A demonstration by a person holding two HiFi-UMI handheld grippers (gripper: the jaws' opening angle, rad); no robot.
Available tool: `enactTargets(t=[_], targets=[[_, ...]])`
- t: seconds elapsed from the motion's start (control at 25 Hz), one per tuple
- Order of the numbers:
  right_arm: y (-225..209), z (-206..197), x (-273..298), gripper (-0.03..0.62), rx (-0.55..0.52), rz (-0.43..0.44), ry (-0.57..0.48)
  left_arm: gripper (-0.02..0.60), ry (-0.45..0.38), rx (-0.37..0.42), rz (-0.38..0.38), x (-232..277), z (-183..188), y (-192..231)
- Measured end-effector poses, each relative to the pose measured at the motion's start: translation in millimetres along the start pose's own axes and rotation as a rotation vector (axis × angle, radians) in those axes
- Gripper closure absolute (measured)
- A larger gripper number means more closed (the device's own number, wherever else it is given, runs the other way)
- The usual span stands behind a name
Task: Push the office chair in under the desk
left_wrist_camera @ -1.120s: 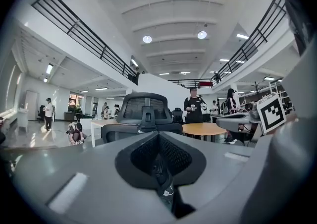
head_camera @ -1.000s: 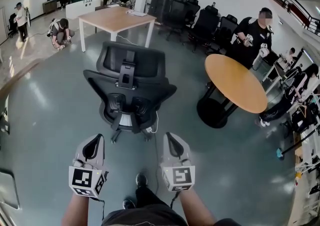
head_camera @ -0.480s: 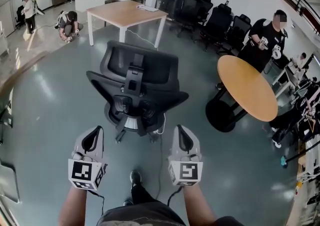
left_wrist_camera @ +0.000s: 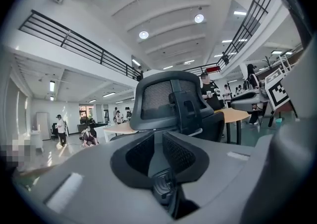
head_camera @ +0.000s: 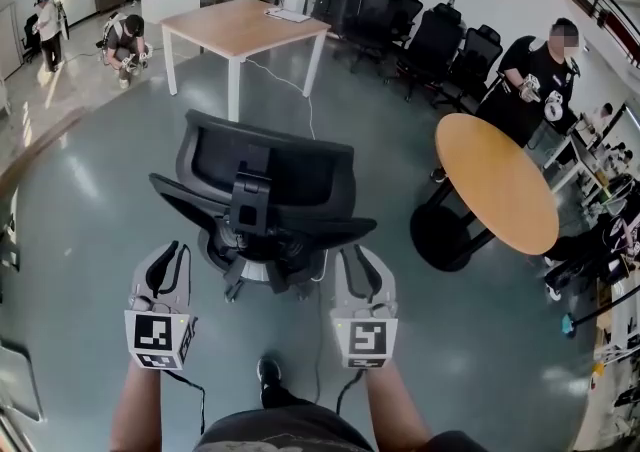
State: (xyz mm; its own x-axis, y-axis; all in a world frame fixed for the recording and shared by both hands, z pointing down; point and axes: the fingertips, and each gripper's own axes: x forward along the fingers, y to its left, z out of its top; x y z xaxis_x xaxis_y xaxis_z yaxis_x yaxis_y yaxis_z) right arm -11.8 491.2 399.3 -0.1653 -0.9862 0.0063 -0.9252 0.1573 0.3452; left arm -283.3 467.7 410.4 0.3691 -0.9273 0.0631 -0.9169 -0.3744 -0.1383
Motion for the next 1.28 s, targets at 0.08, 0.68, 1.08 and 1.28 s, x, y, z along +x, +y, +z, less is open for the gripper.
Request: enactTargets(t=[0.08,0.68,1.08,1.28], targets=[[-2,-6,10,0.501,-0.023,0.013,0.016,0.492,0.010,0.026,0.007,10,-5,4],[-3,-50,51,0.309,-0.403,0.103,0.139,0.301,0.094,0.365,0.105,62,-37,34],[0,-64,72,0.303,-0.620,0.057,0.274,0.242,0.166,0.806,0.204,85,-30,55],[-1,-68,76,0.303,-0.652,0.013,0.369,0.227,0.196,0.853,0.193,97,-31,69]])
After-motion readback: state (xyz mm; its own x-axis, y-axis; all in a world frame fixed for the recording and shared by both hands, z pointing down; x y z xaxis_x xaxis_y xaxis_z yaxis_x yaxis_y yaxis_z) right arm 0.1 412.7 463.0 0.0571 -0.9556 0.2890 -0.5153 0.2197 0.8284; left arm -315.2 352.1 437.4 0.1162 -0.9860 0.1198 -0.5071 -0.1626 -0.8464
